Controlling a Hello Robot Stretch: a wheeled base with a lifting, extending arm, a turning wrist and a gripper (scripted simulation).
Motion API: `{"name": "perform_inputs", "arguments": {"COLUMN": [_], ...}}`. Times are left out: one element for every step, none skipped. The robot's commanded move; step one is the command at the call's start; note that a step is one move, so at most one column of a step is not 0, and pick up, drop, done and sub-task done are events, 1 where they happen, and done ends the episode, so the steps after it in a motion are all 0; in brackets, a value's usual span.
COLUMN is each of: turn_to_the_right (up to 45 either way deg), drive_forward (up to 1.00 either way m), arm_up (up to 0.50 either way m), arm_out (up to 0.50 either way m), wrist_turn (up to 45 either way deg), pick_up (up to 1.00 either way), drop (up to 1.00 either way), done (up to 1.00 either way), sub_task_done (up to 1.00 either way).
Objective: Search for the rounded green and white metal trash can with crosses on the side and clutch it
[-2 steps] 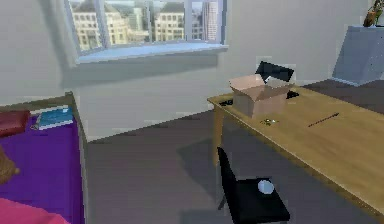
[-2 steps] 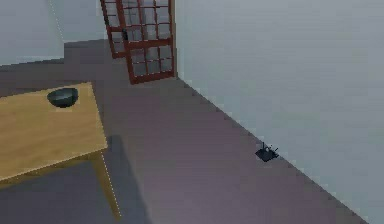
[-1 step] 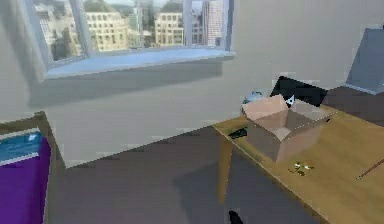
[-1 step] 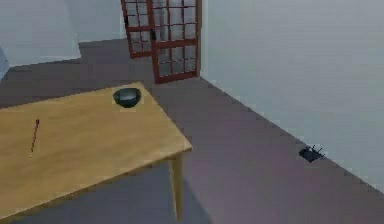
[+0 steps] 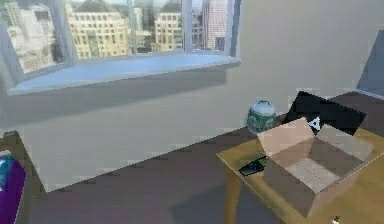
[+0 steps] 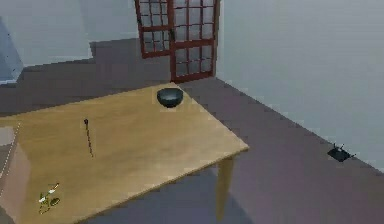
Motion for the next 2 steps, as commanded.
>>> {"name": "perform_inputs", "arguments": {"turn_to_the_right": [-15.0, 0.0], "drive_forward": [0.00, 0.75], "arm_up": [0.00, 0.00], "arm_out": [0.00, 0.00], "wrist_turn": [0.0, 0.0], "pick_up": [0.00, 0.00], "drop": [0.00, 0.00], "done": [0.00, 0.00], "sub_task_done": [0.00, 0.00]}}
